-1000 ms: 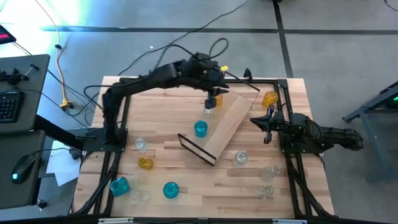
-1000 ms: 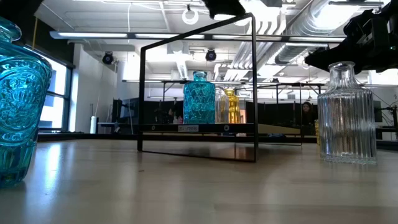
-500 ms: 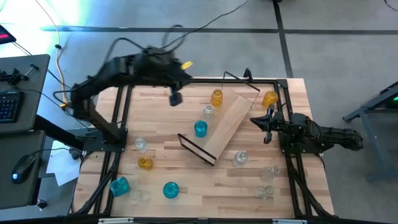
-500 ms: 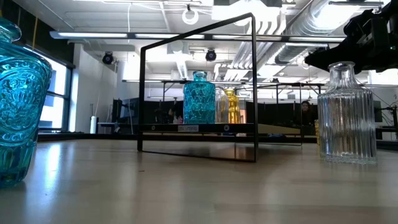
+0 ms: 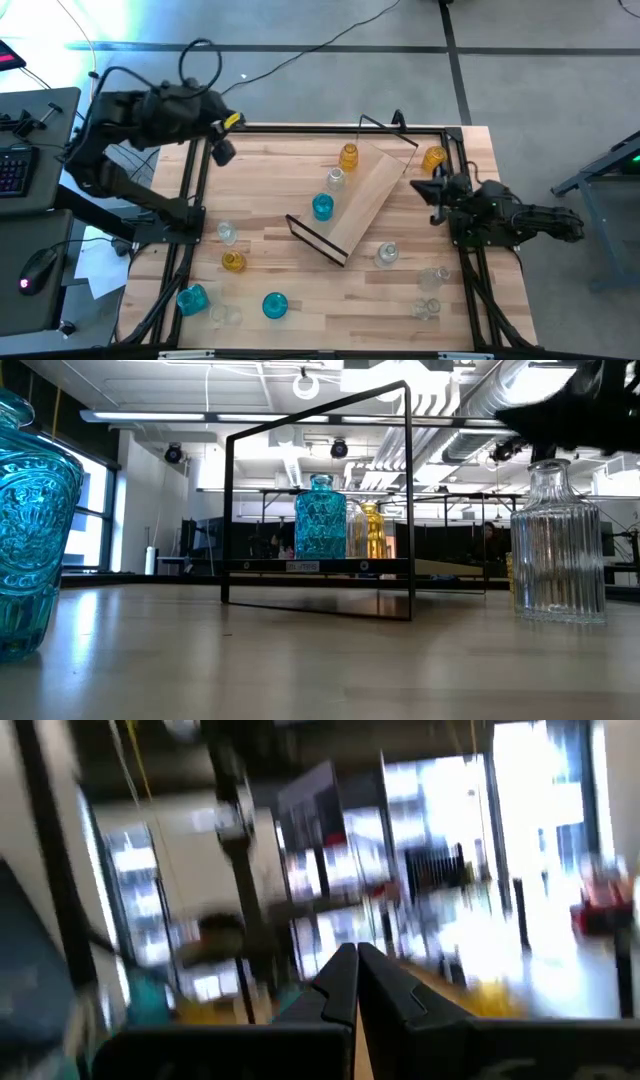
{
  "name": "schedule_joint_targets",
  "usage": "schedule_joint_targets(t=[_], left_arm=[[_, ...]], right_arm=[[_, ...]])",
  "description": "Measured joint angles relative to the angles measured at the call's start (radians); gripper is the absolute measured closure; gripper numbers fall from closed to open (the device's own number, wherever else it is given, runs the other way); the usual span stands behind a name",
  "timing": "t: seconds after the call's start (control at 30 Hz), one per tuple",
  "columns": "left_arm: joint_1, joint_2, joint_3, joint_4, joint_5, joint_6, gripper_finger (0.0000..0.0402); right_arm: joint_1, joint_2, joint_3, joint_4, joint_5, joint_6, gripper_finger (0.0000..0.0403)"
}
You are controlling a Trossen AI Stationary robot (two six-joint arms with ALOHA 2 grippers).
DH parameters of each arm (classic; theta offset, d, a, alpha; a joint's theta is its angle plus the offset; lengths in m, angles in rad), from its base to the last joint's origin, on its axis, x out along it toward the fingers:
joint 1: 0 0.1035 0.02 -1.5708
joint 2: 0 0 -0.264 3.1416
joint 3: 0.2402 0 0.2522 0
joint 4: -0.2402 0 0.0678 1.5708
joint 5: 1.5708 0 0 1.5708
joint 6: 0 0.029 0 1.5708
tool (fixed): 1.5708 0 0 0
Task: Sort vases onto shelf
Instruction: Put the top yellow vase on the shelf and align with the other yellow vase
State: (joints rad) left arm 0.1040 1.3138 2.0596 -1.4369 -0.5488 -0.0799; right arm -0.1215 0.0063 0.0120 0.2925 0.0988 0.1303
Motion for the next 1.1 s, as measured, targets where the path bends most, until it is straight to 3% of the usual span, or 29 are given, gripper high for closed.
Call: schedule_joint_targets(t=[0.17, 0.3, 0.5, 0.7, 0.97, 1.1], left_arm=[[-0.07, -0.131, -0.174, 0.007, -0.087, -0.101, 0.033], [-0.12, -0.265, -0.376, 0.051, -0.166, -0.201, 0.033], [-0.177, -0.464, -0.674, 0.14, -0.196, -0.381, 0.033], [-0.215, -0.598, -0.921, 0.261, -0.203, -0.486, 0.033], [-0.219, -0.634, -1.2, 0.485, -0.196, -0.502, 0.033], [-0.226, -0.633, -1.314, 0.759, -0.203, -0.481, 0.033]], right_arm=[[0.0, 0.0, 0.0, 0.277, -0.096, -0.029, 0.0402], [0.0, 0.0, 0.006, 0.331, -0.239, -0.125, 0.0402], [0.0, 0.066, 0.121, 0.163, -0.237, -0.165, 0.0402], [0.0, 0.259, 0.347, -0.043, -0.23, -0.165, 0.0402], [0.0, 0.568, 0.644, -0.286, -0.215, -0.184, 0.0402], [0.0, 0.684, 0.779, -0.41, -0.215, -0.214, 0.0402]])
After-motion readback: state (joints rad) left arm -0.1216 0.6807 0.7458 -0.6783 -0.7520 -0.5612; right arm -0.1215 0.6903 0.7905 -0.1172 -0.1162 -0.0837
